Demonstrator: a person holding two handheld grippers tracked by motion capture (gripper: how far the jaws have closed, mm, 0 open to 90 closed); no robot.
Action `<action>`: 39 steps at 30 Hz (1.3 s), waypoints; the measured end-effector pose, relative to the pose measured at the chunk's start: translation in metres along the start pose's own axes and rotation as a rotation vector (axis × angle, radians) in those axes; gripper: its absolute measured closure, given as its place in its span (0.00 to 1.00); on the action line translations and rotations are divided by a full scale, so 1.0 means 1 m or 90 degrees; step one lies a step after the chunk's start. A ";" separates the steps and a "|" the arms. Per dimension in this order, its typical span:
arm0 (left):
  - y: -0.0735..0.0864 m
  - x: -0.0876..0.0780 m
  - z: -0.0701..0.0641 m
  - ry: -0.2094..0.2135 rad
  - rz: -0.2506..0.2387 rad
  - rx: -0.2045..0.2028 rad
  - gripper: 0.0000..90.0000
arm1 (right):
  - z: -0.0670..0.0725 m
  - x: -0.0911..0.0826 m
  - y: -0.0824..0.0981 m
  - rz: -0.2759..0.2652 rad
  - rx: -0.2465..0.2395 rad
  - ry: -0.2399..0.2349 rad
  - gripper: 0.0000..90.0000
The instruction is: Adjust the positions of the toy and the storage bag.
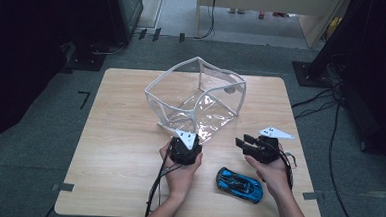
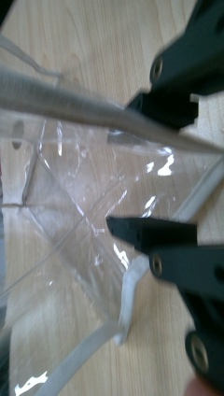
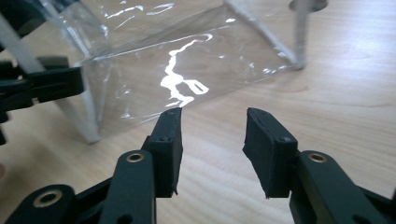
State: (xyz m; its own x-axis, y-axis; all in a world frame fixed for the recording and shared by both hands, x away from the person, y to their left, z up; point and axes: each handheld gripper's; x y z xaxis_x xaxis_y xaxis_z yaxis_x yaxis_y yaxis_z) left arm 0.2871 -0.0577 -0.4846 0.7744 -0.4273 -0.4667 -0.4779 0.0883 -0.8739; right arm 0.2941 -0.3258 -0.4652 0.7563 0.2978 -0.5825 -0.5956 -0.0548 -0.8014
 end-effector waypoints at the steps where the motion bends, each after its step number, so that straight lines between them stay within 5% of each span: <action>1: 0.001 -0.004 0.011 0.017 -0.005 -0.008 0.82 | -0.003 0.005 -0.004 -0.005 0.006 0.002 0.57; 2: 0.001 -0.004 0.011 0.017 -0.005 -0.008 0.85 | -0.004 0.008 -0.006 -0.007 0.006 0.001 0.56; 4: 0.003 -0.013 0.031 0.048 -0.009 -0.018 0.89 | -0.004 0.014 -0.011 -0.024 -0.012 -0.002 0.56; 7: 0.005 -0.018 0.044 0.059 -0.010 -0.020 0.93 | 0.001 0.028 -0.022 -0.034 -0.042 0.034 0.60; 12: 0.005 -0.032 0.079 0.064 -0.015 -0.044 0.88 | 0.015 0.059 -0.040 -0.021 -0.070 0.067 0.64; 15: 0.004 -0.034 0.088 0.078 -0.013 -0.055 0.81 | 0.021 0.071 -0.045 -0.016 -0.082 0.069 0.66; 18: 0.004 -0.034 0.086 0.074 -0.005 -0.030 0.83 | 0.037 0.085 -0.047 -0.036 -0.124 0.088 0.90; 20: 0.003 -0.034 0.085 0.068 -0.003 -0.026 0.88 | 0.041 0.086 -0.047 -0.047 -0.140 0.097 0.98; 28: 0.004 -0.041 0.097 0.075 0.002 -0.025 0.95 | 0.045 0.068 -0.034 -0.034 -0.148 0.046 0.99; 32: 0.007 -0.048 0.101 0.085 0.009 0.009 0.98 | 0.053 0.045 -0.020 -0.019 -0.161 0.028 0.99; 39: 0.019 -0.065 0.106 0.143 0.010 0.039 0.99 | 0.061 0.006 0.008 -0.002 -0.161 -0.023 0.99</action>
State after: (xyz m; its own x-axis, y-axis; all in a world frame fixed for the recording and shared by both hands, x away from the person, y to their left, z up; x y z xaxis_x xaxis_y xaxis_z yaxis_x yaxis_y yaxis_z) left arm 0.2722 0.0671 -0.4852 0.6513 -0.6147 -0.4448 -0.4581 0.1488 -0.8764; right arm 0.2774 -0.2661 -0.4668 0.7449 0.3326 -0.5784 -0.5030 -0.2896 -0.8143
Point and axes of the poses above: each handheld gripper's, and its own axes: x roughly forward along the jaws, y roughly out of its underside, z roughly to its left, and after that the axes turned 12 degrees about y, right-handed
